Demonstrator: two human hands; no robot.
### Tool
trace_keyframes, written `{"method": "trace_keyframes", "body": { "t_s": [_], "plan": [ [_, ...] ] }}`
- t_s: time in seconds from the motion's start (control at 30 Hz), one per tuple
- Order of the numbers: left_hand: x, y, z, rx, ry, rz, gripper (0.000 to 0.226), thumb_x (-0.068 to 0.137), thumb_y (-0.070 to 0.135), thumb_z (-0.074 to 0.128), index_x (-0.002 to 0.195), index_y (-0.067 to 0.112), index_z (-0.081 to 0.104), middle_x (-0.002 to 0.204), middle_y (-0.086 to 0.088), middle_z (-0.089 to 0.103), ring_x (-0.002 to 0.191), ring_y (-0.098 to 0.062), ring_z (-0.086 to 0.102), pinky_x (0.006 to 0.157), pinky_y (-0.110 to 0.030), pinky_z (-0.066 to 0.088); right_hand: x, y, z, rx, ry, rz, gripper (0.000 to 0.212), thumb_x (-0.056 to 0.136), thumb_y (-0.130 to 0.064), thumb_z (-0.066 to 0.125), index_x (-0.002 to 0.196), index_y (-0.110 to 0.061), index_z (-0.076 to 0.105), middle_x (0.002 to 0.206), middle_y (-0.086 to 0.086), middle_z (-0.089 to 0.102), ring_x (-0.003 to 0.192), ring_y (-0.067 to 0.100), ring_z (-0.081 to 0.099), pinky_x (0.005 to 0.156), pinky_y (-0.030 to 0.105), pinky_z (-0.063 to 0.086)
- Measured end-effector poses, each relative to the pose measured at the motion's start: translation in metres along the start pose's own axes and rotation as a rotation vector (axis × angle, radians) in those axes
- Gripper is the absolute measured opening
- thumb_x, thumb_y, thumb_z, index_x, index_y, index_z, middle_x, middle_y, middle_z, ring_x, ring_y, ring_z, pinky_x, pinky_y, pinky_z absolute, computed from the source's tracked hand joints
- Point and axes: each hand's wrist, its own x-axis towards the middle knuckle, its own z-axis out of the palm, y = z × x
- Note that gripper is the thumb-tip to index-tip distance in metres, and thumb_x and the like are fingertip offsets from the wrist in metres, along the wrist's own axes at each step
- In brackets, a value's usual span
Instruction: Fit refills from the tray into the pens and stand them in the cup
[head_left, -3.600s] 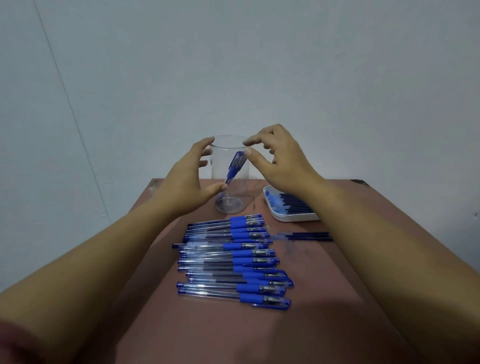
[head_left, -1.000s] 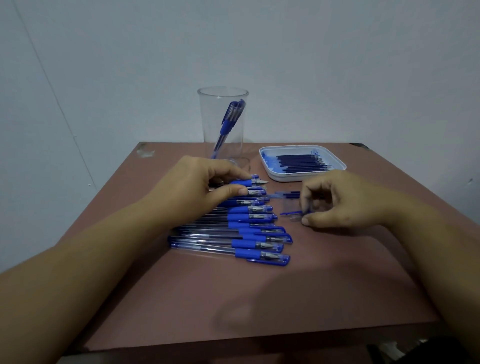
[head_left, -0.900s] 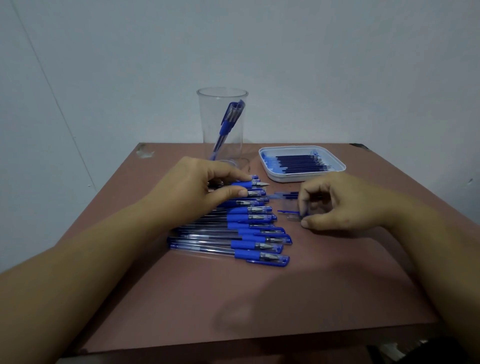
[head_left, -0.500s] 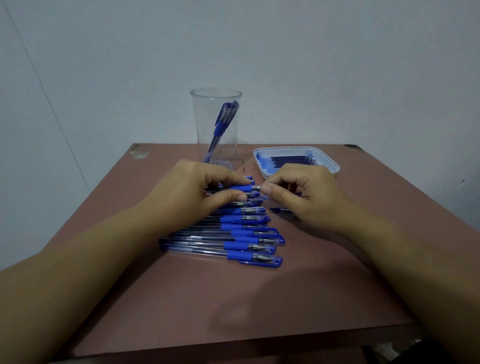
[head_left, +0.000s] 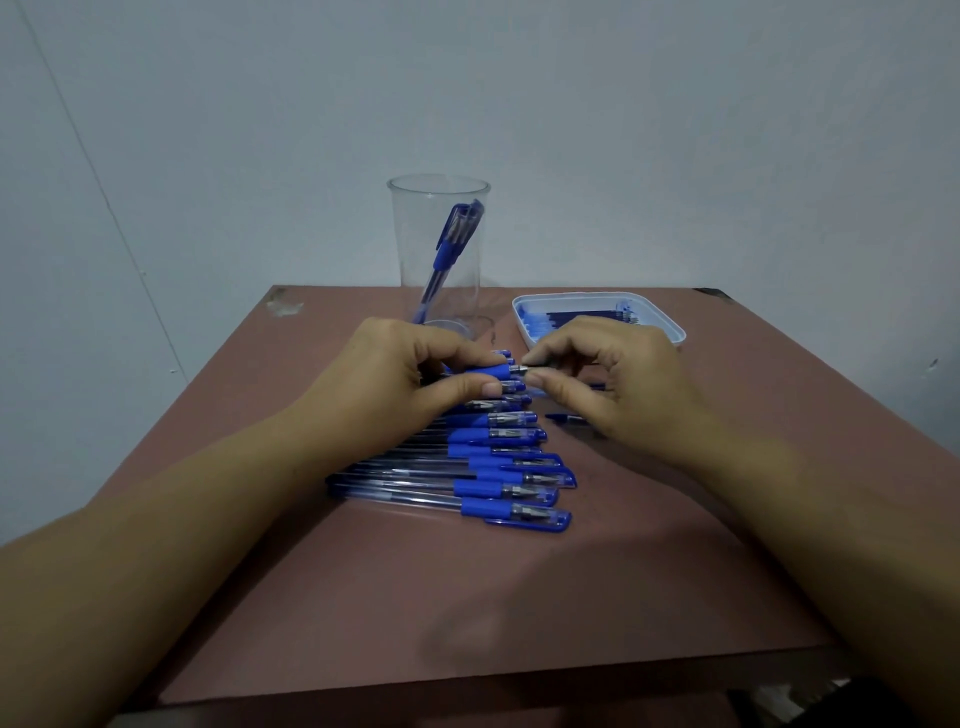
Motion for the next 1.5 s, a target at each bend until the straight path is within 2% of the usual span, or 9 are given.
{"method": "trace_keyframes", "body": {
  "t_s": [0.17, 0.37, 0.53, 0.67, 0.83, 0.97, 1.13, 1.27, 1.5],
  "plan": [
    [0.0, -0.0019, -0.0021, 0.037, 0.027, 0.023, 0.027, 0.078, 0.043, 0.069, 0.104, 0.037, 0.073, 0.083, 0.03, 0.067, 0.079, 0.004, 0.066, 0.069, -0.009, 0.049, -0.0014, -0.0036, -0.0001, 0.068, -0.024, 0.03, 0.016, 0.089, -0.033, 0.068, 0.102, -0.04, 0.062, 0.091, -0.017, 0.066, 0.087, 0.006, 0.063, 0.071, 0.017, 0.051],
    [0.0, -0.0014, -0.0034, 0.1, 0.027, 0.072, 0.025, 0.083, 0.035, 0.071, 0.108, 0.034, 0.072, 0.09, 0.029, 0.066, 0.084, 0.007, 0.065, 0.073, -0.007, 0.048, 0.001, -0.0008, 0.0039, -0.035, 0.012, -0.053, 0.021, 0.087, -0.016, 0.071, 0.104, -0.027, 0.067, 0.092, -0.019, 0.063, 0.086, 0.001, 0.061, 0.074, 0.015, 0.049],
    [0.0004, -0.001, -0.0056, 0.114, 0.029, 0.099, 0.028, 0.082, 0.04, 0.067, 0.109, 0.033, 0.072, 0.09, 0.033, 0.063, 0.084, 0.012, 0.063, 0.074, -0.004, 0.045, -0.0006, -0.0055, 0.0026, 0.027, 0.023, -0.009, 0.011, 0.09, -0.034, 0.064, 0.101, -0.033, 0.064, 0.091, -0.016, 0.066, 0.087, 0.008, 0.063, 0.072, 0.025, 0.052],
    [0.0009, -0.0025, -0.0063, 0.131, 0.011, 0.098, 0.034, 0.079, 0.048, 0.064, 0.11, 0.035, 0.072, 0.089, 0.035, 0.062, 0.084, 0.011, 0.064, 0.074, -0.006, 0.048, 0.0009, -0.0028, 0.0042, -0.037, 0.026, -0.033, 0.007, 0.088, -0.023, 0.069, 0.095, -0.021, 0.068, 0.086, -0.013, 0.066, 0.081, 0.008, 0.062, 0.069, 0.027, 0.051],
    [0.0012, -0.0055, -0.0065, 0.13, 0.03, 0.097, 0.034, 0.079, 0.05, 0.065, 0.109, 0.034, 0.073, 0.087, 0.036, 0.061, 0.083, 0.011, 0.064, 0.073, -0.007, 0.048, -0.0007, -0.0048, 0.0033, -0.014, 0.024, -0.004, 0.013, 0.087, -0.038, 0.067, 0.098, -0.034, 0.06, 0.088, -0.022, 0.061, 0.084, 0.002, 0.058, 0.07, 0.013, 0.044],
    [0.0015, -0.0046, -0.0068, 0.135, 0.025, 0.111, 0.035, 0.079, 0.051, 0.063, 0.109, 0.036, 0.071, 0.087, 0.04, 0.057, 0.082, 0.015, 0.062, 0.075, -0.007, 0.048, 0.0003, 0.0016, 0.0063, -0.064, 0.002, 0.004, 0.01, 0.092, -0.032, 0.063, 0.093, -0.023, 0.067, 0.083, -0.015, 0.063, 0.08, 0.007, 0.059, 0.066, 0.021, 0.045],
    [0.0012, -0.0046, -0.0075, 0.133, 0.035, 0.111, 0.038, 0.078, 0.054, 0.062, 0.109, 0.034, 0.073, 0.087, 0.038, 0.058, 0.08, 0.014, 0.062, 0.071, -0.005, 0.047, -0.0011, -0.0039, 0.0036, 0.008, 0.004, 0.007, 0.019, 0.086, -0.036, 0.07, 0.103, -0.037, 0.062, 0.09, -0.019, 0.064, 0.086, 0.009, 0.062, 0.071, 0.026, 0.052],
    [0.0013, -0.0047, -0.007, 0.137, 0.022, 0.117, 0.039, 0.078, 0.054, 0.06, 0.11, 0.034, 0.072, 0.086, 0.039, 0.056, 0.081, 0.014, 0.061, 0.073, -0.006, 0.047, 0.0007, -0.0007, 0.0052, -0.022, 0.006, 0.006, 0.009, 0.092, -0.031, 0.065, 0.099, -0.027, 0.068, 0.088, -0.016, 0.066, 0.084, 0.007, 0.062, 0.069, 0.028, 0.052],
    [0.0016, -0.0062, -0.0068, 0.136, 0.028, 0.123, 0.041, 0.079, 0.055, 0.059, 0.11, 0.033, 0.073, 0.091, 0.036, 0.059, 0.082, 0.014, 0.062, 0.075, -0.008, 0.05, -0.0004, -0.0053, 0.0027, -0.005, 0.011, 0.022, 0.005, 0.093, -0.034, 0.062, 0.098, -0.035, 0.063, 0.085, -0.02, 0.062, 0.083, 0.004, 0.06, 0.068, 0.016, 0.045]
  ]
}}
